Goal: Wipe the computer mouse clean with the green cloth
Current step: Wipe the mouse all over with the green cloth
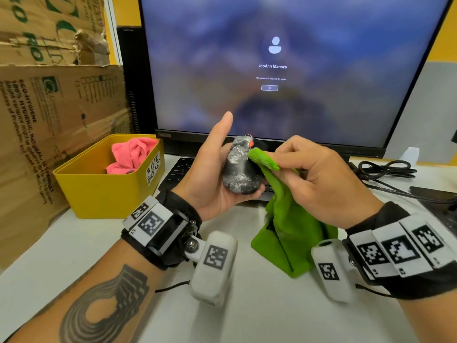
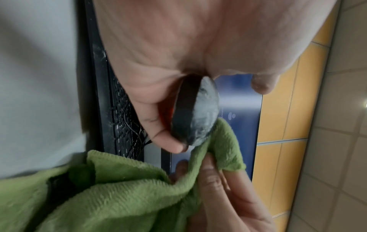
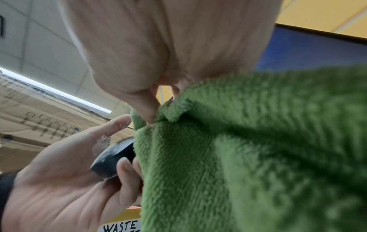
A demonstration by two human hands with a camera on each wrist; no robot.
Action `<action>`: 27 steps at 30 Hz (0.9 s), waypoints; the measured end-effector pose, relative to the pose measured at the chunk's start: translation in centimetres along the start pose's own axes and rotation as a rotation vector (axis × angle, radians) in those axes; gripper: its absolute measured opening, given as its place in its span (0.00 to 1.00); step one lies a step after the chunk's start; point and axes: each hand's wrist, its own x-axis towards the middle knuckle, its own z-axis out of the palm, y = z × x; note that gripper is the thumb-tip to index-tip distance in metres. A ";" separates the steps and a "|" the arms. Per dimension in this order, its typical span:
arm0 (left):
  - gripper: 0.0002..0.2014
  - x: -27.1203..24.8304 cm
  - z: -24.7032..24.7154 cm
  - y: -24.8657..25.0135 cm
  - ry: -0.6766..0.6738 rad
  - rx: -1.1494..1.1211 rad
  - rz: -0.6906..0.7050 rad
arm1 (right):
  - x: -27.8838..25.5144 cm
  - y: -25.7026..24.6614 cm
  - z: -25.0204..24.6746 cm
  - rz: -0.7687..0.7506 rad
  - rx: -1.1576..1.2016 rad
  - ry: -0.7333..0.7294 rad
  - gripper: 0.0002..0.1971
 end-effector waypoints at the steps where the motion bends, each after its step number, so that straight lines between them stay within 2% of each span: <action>1: 0.36 0.1 -0.2 0.0 -0.006 -0.003 0.003 | 0.0 -0.3 0.2 -0.027 -0.015 -0.013 0.14; 4: 0.51 0.3 -0.9 -0.1 -0.029 -0.029 -0.003 | -0.1 -1.1 0.4 -0.072 -0.014 -0.084 0.13; 6: 0.50 0.3 -1.1 -0.1 -0.043 -0.042 -0.007 | -0.2 -1.1 0.1 -0.062 0.009 -0.126 0.13; 7: 0.46 0.3 -1.0 0.0 -0.043 -0.041 -0.012 | -0.2 -1.0 -0.2 -0.056 0.015 -0.130 0.14; 9: 0.39 0.3 -0.5 -0.1 -0.030 -0.028 -0.016 | -0.2 -0.6 -0.7 -0.044 0.004 -0.099 0.17; 12: 0.34 0.5 -0.1 -0.5 -0.008 -0.010 -0.021 | 0.0 -0.5 -0.5 -0.060 -0.080 -0.054 0.13; 15: 0.38 0.8 -0.3 -0.9 -0.038 0.007 -0.032 | -0.1 -1.1 0.5 -0.103 -0.110 -0.104 0.15; 18: 0.41 0.8 -0.6 -0.8 -0.025 0.005 -0.030 | -0.2 -1.2 0.4 -0.088 -0.100 -0.156 0.12; 25: 0.40 0.6 0.1 -0.8 -0.010 0.050 -0.022 | -0.1 -0.7 -0.5 -0.080 -0.124 -0.081 0.15; 27: 0.46 0.4 0.0 -0.7 -0.015 0.078 -0.012 | -0.1 -1.2 0.2 -0.101 -0.105 -0.107 0.13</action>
